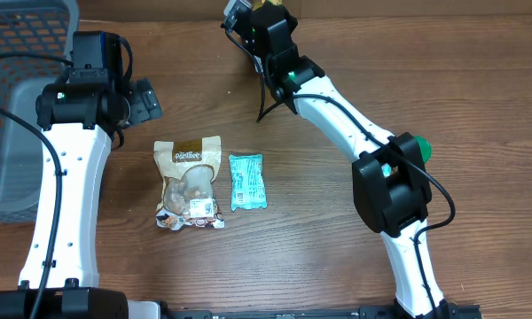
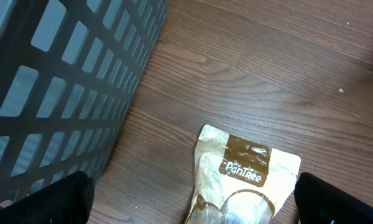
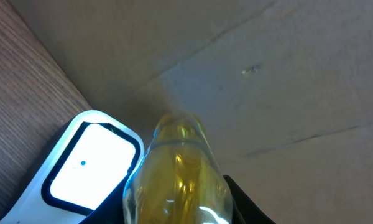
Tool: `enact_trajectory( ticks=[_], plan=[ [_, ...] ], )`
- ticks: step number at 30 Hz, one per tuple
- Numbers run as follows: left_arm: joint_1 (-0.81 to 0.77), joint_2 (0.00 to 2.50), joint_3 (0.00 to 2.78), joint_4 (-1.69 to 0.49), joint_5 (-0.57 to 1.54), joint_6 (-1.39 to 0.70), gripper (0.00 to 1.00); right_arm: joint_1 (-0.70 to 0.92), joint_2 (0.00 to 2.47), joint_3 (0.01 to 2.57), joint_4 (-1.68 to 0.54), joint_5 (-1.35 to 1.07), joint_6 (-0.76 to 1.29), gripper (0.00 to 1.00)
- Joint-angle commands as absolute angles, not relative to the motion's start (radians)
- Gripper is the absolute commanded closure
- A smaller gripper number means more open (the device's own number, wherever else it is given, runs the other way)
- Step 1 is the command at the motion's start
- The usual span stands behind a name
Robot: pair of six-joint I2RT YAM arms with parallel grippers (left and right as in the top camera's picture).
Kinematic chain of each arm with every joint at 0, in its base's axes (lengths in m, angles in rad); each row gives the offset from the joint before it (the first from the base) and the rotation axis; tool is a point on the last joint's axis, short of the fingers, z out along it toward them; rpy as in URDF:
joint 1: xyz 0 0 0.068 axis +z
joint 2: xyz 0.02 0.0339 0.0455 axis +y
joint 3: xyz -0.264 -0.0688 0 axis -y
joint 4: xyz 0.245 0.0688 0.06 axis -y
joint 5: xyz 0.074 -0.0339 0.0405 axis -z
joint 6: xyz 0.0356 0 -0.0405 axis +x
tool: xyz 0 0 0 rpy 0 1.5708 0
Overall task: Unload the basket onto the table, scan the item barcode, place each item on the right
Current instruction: 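Carry the yellow bottle back and hold it under the white scanner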
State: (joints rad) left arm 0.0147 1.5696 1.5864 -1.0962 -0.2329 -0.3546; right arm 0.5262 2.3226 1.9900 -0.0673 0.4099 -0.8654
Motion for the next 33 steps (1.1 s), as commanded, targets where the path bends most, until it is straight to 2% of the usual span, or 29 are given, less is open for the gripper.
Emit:
enact_trajectory(
  ticks=[1, 26, 33],
  plan=[
    [0.013, 1.566, 1.591, -1.096, -0.242, -0.328, 0.01, 0.529, 2.318, 2.022, -0.042, 0.434, -0.872, 0.96],
    [0.013, 1.566, 1.591, -1.096, -0.242, -0.328, 0.00, 0.537, 2.392, 2.022, 0.000, 0.445, -0.862, 0.96],
    [0.013, 1.566, 1.591, -1.096, -0.242, -0.328, 0.00, 0.537, 2.382, 2.023, 0.007, 0.498, -0.774, 0.96]
  ],
)
